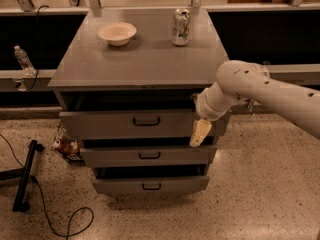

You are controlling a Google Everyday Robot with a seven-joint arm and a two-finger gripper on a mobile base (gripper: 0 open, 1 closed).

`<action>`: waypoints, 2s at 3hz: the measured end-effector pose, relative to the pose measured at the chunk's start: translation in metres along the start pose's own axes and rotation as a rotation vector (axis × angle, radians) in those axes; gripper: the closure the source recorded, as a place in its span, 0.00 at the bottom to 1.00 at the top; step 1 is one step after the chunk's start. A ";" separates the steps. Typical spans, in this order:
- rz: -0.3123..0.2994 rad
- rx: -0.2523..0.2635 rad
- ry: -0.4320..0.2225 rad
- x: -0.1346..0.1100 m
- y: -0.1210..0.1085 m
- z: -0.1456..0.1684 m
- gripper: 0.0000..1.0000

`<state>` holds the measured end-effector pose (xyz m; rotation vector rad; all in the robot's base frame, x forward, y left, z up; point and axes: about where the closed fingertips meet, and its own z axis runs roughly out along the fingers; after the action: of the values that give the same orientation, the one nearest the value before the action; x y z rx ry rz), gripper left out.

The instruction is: Open top drawer

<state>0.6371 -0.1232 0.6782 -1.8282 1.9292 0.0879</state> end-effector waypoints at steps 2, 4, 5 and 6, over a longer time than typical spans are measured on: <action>-0.005 -0.045 0.006 0.008 -0.005 0.021 0.39; 0.004 -0.134 0.045 0.010 0.016 -0.017 0.85; 0.058 -0.238 0.060 0.010 0.057 -0.046 1.00; 0.062 -0.247 0.060 0.010 0.060 -0.048 0.85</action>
Offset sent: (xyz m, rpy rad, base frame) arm 0.0129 -0.0028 -0.0231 -0.0118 0.0587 0.0421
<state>0.5656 -0.1435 0.6999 -1.9452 2.0963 0.3073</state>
